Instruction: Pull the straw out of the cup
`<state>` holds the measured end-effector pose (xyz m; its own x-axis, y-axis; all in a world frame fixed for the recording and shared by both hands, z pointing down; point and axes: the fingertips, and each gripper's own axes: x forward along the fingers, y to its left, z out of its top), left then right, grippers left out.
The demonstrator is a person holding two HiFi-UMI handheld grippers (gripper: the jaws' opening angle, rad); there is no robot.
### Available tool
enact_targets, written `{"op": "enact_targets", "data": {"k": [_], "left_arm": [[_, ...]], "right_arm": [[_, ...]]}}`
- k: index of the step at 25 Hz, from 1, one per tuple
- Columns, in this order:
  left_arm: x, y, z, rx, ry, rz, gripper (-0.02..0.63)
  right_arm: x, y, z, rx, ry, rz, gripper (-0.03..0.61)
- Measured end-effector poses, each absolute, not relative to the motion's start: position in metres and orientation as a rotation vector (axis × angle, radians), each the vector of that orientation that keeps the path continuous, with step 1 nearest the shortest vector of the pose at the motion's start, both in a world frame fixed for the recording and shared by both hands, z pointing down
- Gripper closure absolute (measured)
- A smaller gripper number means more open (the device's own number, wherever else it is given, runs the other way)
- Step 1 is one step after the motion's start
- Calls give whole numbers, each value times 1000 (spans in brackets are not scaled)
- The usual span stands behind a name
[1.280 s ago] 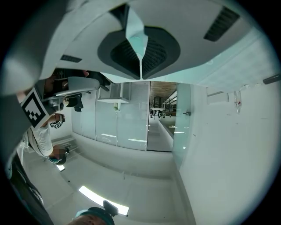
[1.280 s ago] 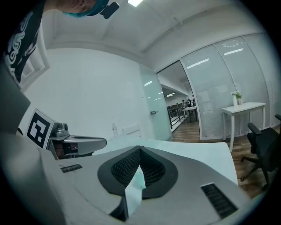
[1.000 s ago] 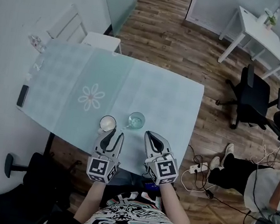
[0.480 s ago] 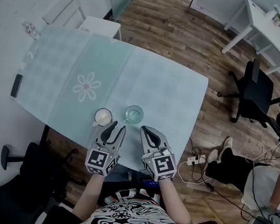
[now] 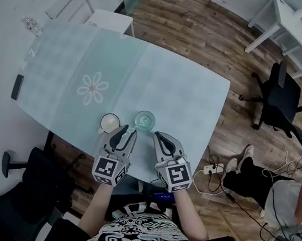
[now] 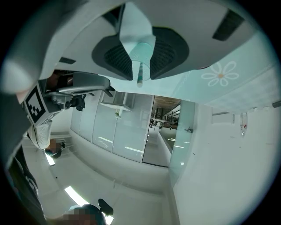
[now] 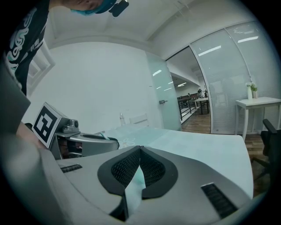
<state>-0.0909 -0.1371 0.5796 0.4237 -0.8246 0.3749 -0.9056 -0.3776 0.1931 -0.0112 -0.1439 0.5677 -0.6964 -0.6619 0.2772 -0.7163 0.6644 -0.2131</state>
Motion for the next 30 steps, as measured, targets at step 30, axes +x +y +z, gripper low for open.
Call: {"op": "enact_targets", "data": {"k": [30], "left_arm": [[-95, -139, 582, 2306, -1500, 228, 603]], "right_arm": [[10, -152, 560, 1233, -2721, 414, 554]]}}
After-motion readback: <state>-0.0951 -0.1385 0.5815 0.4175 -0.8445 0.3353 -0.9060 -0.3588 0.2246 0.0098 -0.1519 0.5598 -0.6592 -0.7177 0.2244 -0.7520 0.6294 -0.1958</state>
